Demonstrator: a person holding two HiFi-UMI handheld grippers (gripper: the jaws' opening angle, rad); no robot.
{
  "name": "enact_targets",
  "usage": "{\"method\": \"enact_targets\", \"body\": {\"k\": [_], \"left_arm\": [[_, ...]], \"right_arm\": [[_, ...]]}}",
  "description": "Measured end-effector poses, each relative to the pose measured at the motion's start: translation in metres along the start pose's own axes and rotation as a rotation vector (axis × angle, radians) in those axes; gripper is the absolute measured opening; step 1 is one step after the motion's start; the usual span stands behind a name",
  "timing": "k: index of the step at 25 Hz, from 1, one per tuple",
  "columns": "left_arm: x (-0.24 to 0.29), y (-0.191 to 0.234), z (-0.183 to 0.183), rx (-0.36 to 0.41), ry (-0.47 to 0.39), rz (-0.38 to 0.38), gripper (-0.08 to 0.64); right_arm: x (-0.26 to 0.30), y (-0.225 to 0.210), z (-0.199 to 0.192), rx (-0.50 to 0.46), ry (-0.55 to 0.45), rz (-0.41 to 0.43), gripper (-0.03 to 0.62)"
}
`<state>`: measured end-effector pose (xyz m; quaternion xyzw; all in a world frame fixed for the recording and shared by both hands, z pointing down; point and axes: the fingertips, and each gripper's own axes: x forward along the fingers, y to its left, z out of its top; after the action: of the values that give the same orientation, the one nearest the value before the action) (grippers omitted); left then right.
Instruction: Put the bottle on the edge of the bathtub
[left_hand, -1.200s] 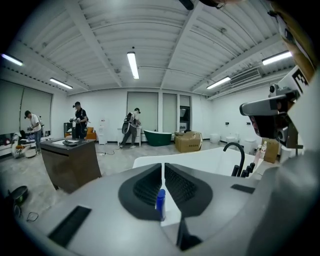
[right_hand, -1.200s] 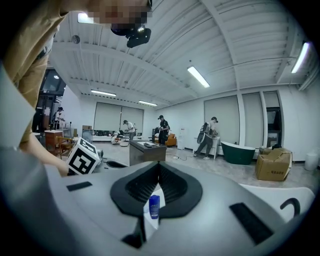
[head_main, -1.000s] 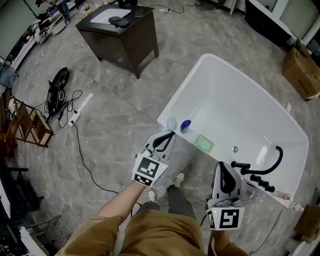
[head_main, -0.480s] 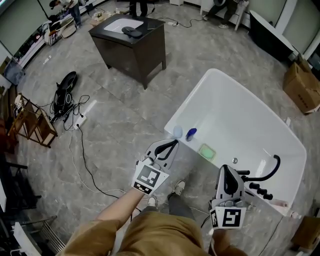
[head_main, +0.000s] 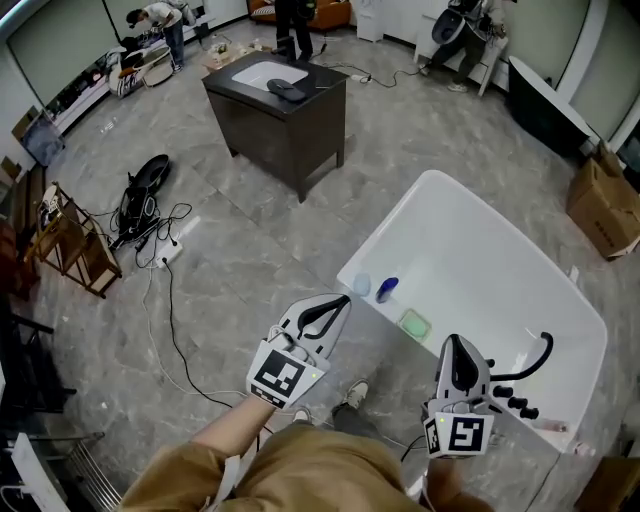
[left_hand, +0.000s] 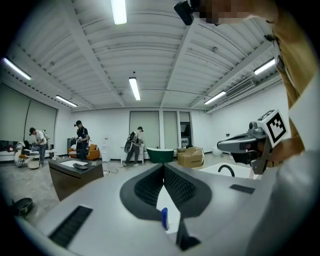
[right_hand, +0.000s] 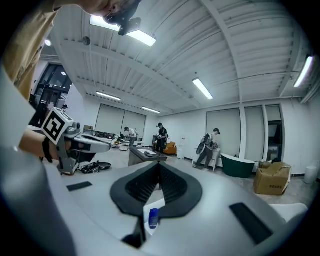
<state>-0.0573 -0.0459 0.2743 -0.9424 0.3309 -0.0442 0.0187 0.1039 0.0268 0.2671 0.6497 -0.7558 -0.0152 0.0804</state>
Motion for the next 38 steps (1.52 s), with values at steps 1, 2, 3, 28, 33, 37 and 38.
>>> {"method": "enact_targets", "body": {"k": [1, 2, 3, 28, 33, 37, 38], "left_arm": [[-0.005, 0.0, 0.004, -0.004, -0.005, 0.005, 0.008], [-0.01, 0.001, 0.009, -0.007, -0.01, 0.01, 0.008], [-0.014, 0.002, 0.013, -0.011, -0.015, 0.016, 0.008], [-0.09, 0.003, 0.043, -0.038, -0.047, 0.112, 0.008], [-0.093, 0.002, 0.041, -0.055, -0.053, 0.118, 0.008], [-0.092, -0.001, 0.042, -0.056, -0.061, 0.118, 0.008], [-0.092, -0.001, 0.044, -0.057, -0.067, 0.121, 0.008]], "right_arm": [[-0.001, 0.001, 0.001, -0.002, 0.0, 0.003, 0.006], [-0.001, 0.001, 0.002, -0.004, 0.0, 0.005, 0.006], [-0.002, 0.001, 0.003, -0.006, 0.0, 0.005, 0.006], [-0.005, -0.015, 0.024, -0.027, -0.023, -0.065, 0.006], [-0.008, -0.015, 0.026, -0.023, -0.029, -0.067, 0.006], [-0.013, -0.009, 0.025, -0.022, -0.028, -0.052, 0.006], [-0.013, -0.008, 0.025, -0.023, -0.029, -0.049, 0.006]]}}
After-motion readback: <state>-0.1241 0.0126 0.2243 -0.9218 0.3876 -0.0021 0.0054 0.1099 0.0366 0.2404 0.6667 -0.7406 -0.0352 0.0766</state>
